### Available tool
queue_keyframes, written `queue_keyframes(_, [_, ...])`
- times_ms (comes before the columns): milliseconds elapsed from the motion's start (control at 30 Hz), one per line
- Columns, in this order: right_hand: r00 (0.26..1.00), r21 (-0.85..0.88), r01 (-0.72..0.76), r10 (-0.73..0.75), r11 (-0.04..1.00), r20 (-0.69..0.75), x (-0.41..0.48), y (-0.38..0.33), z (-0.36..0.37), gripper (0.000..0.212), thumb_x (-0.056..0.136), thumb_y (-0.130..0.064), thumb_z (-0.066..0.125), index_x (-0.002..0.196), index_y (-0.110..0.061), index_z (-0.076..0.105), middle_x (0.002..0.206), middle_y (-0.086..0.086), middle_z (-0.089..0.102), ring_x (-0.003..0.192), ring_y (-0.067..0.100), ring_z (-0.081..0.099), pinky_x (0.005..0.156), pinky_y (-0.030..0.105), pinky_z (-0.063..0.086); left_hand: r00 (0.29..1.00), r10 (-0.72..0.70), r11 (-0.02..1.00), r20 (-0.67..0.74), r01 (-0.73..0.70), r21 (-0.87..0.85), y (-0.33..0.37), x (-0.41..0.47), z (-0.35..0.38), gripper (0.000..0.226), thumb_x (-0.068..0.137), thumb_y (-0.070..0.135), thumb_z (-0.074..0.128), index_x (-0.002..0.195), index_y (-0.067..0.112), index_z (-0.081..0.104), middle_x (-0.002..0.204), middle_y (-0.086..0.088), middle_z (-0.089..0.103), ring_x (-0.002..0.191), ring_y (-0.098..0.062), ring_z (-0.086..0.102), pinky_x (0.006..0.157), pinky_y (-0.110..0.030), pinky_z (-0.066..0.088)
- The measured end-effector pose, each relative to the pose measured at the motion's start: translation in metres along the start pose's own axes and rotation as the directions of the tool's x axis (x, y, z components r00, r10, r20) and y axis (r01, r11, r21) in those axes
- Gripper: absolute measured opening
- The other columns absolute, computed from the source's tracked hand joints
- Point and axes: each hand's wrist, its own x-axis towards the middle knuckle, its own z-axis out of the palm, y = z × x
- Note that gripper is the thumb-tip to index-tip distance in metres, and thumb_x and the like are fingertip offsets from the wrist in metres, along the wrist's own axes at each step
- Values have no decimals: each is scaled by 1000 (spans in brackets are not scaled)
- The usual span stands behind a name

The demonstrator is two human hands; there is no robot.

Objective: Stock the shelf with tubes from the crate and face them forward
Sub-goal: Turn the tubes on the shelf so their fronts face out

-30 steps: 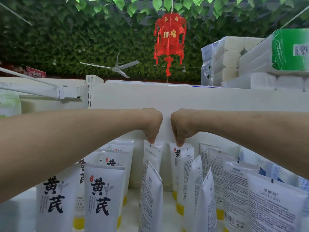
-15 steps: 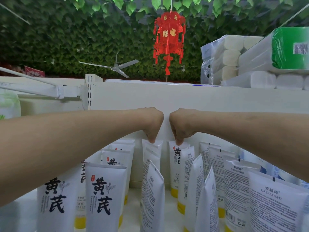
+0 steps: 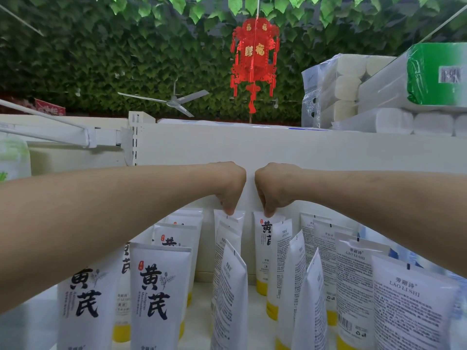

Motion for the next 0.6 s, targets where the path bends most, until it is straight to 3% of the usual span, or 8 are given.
queue_keyframes(233, [1000,18,3,-3,1000,-23,2,0,2,41,75,-36,83,107,-13,68,88,3,56,95,25,60,70,29,44,1000,-1,1000,8,1,-3,0,2,0,35,78,29,80,108,12,72,106,-4,70,100,-21,62,85,-32,51])
queue_keyframes(467, [999,13,3,-2,1000,-42,5,0,4,41,75,-36,82,106,-14,68,87,2,54,87,23,53,69,29,44,999,-16,1000,-35,16,-1,0,2,2,35,77,30,80,107,15,72,106,-3,69,89,-19,57,78,-30,50])
queue_keyframes(600, [999,9,6,-6,1000,-46,5,0,5,41,76,-36,82,107,-14,68,90,2,55,88,23,53,68,29,43,999,-17,1000,-36,17,-2,0,3,3,33,76,29,80,105,15,72,108,-3,69,97,-21,61,80,-32,51])
